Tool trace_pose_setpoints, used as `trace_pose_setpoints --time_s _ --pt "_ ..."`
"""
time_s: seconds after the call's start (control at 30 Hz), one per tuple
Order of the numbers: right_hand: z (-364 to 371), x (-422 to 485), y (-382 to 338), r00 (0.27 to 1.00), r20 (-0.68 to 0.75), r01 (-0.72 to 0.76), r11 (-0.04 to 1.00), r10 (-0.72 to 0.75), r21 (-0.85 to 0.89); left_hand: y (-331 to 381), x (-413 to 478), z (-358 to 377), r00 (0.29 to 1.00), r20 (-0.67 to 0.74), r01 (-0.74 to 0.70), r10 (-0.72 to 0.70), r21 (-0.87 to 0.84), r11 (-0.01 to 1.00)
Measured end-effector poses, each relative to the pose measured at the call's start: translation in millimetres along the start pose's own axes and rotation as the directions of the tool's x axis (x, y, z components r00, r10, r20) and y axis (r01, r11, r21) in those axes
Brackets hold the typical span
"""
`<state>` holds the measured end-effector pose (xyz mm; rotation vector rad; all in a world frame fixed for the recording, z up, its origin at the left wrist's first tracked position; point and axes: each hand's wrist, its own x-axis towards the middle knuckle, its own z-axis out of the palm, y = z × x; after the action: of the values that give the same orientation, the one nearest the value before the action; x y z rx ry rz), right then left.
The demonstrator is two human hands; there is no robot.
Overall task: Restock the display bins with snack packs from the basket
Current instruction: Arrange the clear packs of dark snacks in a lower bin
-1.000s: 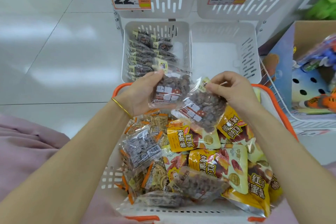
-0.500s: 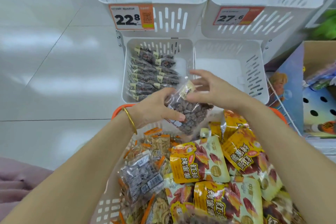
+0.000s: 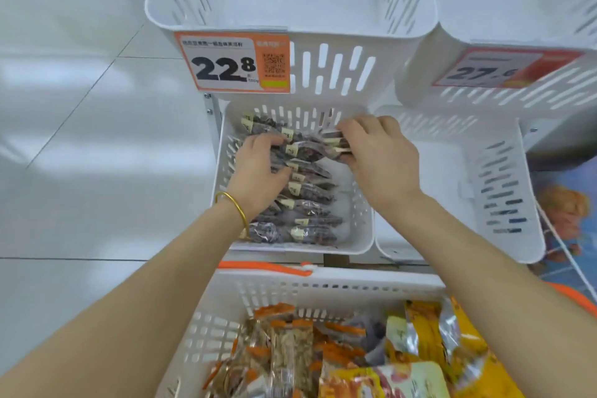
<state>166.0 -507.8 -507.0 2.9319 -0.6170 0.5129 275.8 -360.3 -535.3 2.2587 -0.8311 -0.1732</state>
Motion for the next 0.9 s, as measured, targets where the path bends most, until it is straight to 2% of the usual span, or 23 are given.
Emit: trace_pose_setpoints --time_s 0.07,0.2,0.33,0.47,0.63,0.7,0.77,0.83,0.9 --pt "16.9 13.3 -5.7 0.998 -0.055 -0.033 0.995 0.028 -0.099 -7.5 5.8 4.9 1.000 -0.003 -0.009 0.009 0.017 1.000" --pt "37.5 20.5 -17.7 0.982 -0.190 -0.008 0.999 0.002 -0.031 -13.3 12.1 10.2 0.999 -0.013 -0.033 0.033 -0.012 0.999" --pt "48.6 22.4 -24.7 0.993 -0.109 -0.026 0.996 0.036 0.089 -11.5 12.1 18.3 0.997 -0.008 -0.072 0.072 -0.064 0.995" --pt "57.3 17.7 -7.4 0.999 -0.032 0.023 0.986 -0.018 0.165 -5.2 11.2 25.0 0.994 -0.035 -0.108 0.105 -0.065 0.992" --pt "39.8 -9.9 11.4 1.000 -0.012 -0.005 0.976 0.008 0.216 4.2 15.7 34.4 0.985 -0.026 -0.166 0.168 0.063 0.984" --pt "28.3 -28.1 18.4 0.991 -0.039 -0.112 0.960 0.126 0.256 8.7 20.1 37.8 0.974 -0.008 -0.222 0.226 0.148 0.964" --pt "22.0 -41.2 23.0 0.950 0.046 -0.298 0.857 0.308 0.421 12.0 28.1 43.5 0.955 0.071 -0.297 0.288 0.274 0.915" --pt "22.3 -44.9 26.3 0.881 0.187 -0.447 0.634 0.435 0.631 13.0 39.4 52.6 0.931 0.204 -0.364 0.304 0.425 0.829" --pt "22.0 -42.9 27.0 0.807 0.311 -0.536 0.402 0.502 0.743 13.9 52.9 61.1 0.906 0.317 -0.414 0.279 0.537 0.735"
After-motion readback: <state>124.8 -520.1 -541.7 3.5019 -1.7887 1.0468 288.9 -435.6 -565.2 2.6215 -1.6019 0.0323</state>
